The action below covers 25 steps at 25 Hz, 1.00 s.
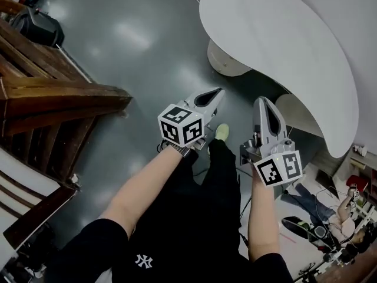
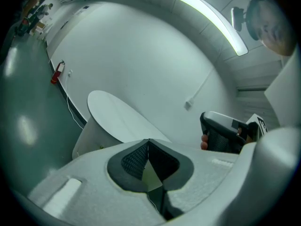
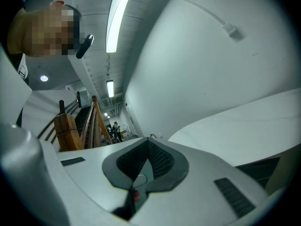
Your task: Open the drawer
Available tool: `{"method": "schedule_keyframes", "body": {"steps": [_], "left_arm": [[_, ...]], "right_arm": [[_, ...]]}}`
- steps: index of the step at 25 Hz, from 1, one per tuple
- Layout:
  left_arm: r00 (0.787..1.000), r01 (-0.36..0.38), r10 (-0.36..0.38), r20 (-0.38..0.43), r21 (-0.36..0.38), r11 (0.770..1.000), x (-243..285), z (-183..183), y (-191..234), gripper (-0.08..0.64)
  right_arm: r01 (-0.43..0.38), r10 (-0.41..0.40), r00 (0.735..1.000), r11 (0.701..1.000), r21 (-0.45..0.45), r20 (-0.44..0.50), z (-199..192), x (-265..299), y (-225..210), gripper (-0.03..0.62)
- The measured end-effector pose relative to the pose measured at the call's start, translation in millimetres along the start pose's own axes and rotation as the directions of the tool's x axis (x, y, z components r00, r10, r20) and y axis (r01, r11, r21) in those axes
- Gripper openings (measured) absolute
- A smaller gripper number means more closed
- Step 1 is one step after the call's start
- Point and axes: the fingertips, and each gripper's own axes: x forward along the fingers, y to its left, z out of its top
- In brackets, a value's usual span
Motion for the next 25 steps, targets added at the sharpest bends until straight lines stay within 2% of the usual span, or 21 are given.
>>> {"method": "schedule_keyframes", "body": {"steps": [6, 15, 23, 25], "left_arm": [[1.000, 0.008, -0.006, 0.030, -0.059, 0.998, 50, -39, 69, 0.011], [0.997, 0.031, -0.023, 0.070, -0.116, 0.993, 115, -91, 155, 0.011], [0.995, 0.055, -0.040, 0.093, -0.164, 0.985, 164, -121, 206, 0.012], [0.994, 0.062, -0.044, 0.103, -0.176, 0.982, 175, -124, 214, 0.031]], "right_arm": [[-0.019, 0.017, 0.999, 0.998, -0.067, -0.027, -61, 38, -33, 0.015], [-0.050, 0.040, 0.995, 0.993, -0.104, -0.092, -162, 82, -79, 0.014], [-0.058, 0.047, 0.993, 0.993, -0.105, -0.106, -212, 102, -107, 0.015], [-0.060, 0.048, 0.993, 0.992, -0.108, -0.112, -219, 107, -113, 0.015]]}}
